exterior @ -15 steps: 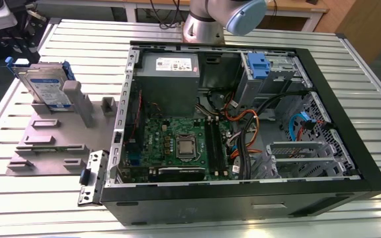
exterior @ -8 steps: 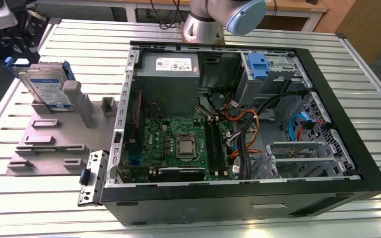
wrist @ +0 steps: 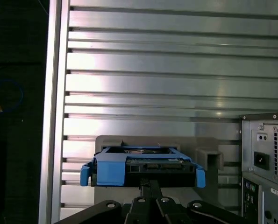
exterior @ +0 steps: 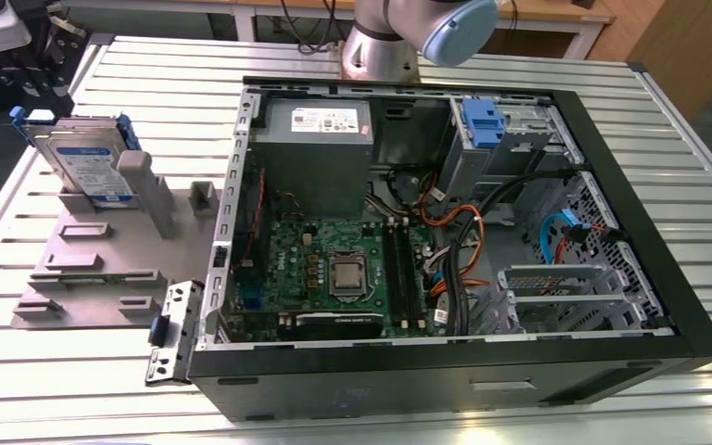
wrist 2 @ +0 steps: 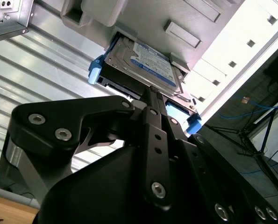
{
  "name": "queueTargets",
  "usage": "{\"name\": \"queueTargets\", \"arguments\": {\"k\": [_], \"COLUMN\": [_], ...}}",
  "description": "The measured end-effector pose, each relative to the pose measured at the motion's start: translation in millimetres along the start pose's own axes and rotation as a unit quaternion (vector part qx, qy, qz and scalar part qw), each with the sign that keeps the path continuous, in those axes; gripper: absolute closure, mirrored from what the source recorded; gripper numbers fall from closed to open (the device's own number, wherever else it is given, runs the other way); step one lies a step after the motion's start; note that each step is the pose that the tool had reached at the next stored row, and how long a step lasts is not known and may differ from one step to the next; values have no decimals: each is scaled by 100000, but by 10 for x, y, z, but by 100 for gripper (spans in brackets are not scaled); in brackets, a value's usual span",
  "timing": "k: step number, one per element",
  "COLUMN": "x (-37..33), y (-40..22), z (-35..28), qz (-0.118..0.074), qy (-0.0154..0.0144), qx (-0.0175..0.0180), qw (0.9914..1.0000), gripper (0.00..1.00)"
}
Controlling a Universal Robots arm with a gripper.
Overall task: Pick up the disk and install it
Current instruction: 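Pick up the disk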
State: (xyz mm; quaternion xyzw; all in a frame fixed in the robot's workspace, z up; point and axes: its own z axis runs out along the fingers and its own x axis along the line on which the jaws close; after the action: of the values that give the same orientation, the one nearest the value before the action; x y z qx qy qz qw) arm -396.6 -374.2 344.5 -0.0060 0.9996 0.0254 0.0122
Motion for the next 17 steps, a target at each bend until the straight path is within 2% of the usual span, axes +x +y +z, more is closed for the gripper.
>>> {"name": "queueTargets", "arguments": {"k": [7,14,17], "x": [0,0,0], "y": [0,0,0], "z": [-2,-2,-2], "qz": [-144,-3376,-3453], "qy": [11,175,183], "qx": [-1,-77,-80], "qw": [100000,99943,99940], "gripper": [89,89,89]}}
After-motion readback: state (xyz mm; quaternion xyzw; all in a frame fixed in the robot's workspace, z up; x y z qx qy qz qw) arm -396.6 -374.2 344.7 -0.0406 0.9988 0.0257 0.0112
